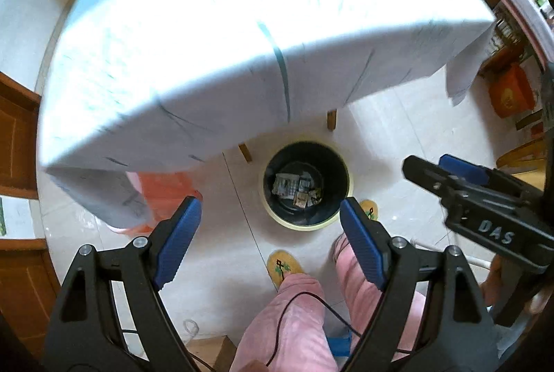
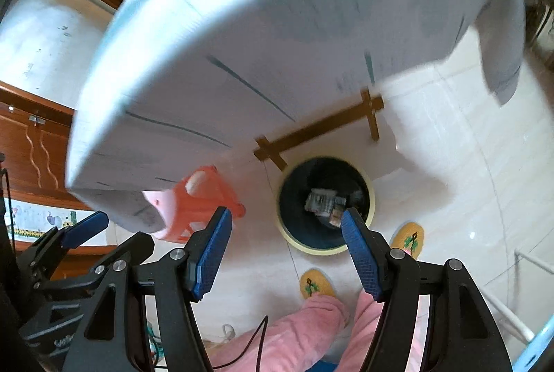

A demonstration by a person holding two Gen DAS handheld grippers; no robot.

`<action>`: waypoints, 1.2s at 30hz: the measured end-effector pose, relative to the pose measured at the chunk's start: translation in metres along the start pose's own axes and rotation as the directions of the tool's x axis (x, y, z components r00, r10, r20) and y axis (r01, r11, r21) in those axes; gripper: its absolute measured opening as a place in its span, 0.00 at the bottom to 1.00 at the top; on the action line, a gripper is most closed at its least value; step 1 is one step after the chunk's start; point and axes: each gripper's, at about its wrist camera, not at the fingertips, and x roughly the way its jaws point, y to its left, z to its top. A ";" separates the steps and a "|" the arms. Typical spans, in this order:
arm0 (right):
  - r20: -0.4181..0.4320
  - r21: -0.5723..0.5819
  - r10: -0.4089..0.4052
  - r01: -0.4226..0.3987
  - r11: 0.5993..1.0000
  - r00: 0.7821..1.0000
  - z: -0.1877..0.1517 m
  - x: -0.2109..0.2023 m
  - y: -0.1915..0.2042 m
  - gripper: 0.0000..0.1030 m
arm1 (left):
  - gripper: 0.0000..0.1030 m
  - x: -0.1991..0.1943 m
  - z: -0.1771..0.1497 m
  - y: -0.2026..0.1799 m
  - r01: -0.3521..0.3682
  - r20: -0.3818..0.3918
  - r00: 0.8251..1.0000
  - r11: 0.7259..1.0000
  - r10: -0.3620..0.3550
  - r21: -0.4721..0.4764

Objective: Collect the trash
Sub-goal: 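Move both tools back over the table toward the pulp tray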

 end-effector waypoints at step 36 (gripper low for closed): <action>0.308 -0.109 0.012 0.023 0.994 0.951 0.232 -0.172 0.051 0.65 | 0.78 -0.104 0.282 0.070 0.052 0.209 0.977 0.998 -0.045 -0.031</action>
